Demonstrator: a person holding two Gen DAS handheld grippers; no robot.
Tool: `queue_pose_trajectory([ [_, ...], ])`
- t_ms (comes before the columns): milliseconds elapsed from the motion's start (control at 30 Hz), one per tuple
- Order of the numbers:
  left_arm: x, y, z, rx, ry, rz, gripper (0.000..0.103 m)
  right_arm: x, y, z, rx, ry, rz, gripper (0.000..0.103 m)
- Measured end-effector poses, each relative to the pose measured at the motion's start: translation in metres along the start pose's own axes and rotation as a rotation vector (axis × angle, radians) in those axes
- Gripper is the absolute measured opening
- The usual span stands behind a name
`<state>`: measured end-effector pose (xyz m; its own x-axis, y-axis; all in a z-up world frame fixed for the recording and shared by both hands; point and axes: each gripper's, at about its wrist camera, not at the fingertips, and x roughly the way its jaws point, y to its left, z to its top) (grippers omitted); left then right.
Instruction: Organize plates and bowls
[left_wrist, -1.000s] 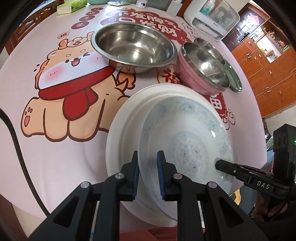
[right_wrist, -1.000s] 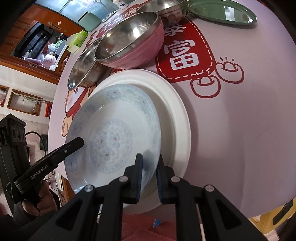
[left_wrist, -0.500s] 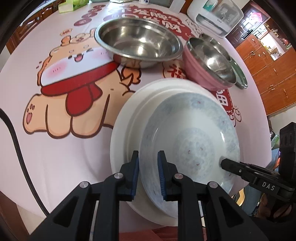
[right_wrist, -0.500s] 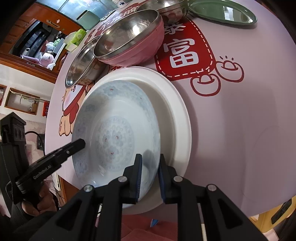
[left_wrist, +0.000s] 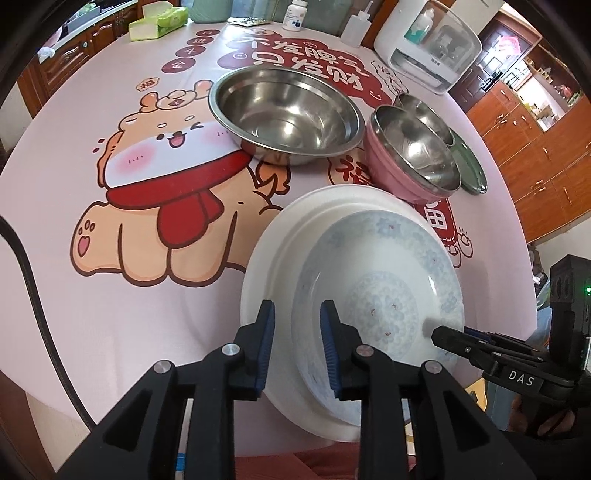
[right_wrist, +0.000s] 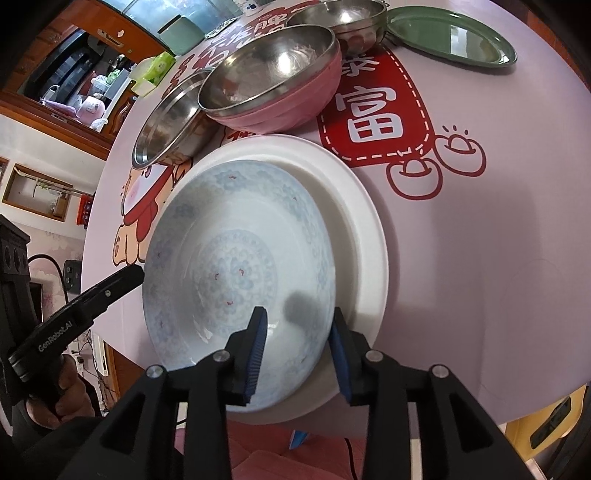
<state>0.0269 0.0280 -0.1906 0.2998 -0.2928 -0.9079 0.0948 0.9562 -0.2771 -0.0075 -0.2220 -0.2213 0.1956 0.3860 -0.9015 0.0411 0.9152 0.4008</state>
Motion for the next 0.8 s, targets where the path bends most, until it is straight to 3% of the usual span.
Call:
queue_pose_trajectory([
  [133,-0.008,-0.004,-0.003,0.022,-0.017,-0.004,0.025,-0.007,0.0,-0.003,0.0,-0.03,-0.009,0.034],
  [233,-0.012,-0.009,-0.003,0.047,-0.02,-0.008,0.029,-0.014,0.002,-0.007,0.004,-0.058,-0.007,0.049],
  [800,-0.043,-0.026,0.003,0.213,-0.039,-0.079,0.03,-0.048,0.022,-0.023,0.039,-0.235,-0.055,0.05],
])
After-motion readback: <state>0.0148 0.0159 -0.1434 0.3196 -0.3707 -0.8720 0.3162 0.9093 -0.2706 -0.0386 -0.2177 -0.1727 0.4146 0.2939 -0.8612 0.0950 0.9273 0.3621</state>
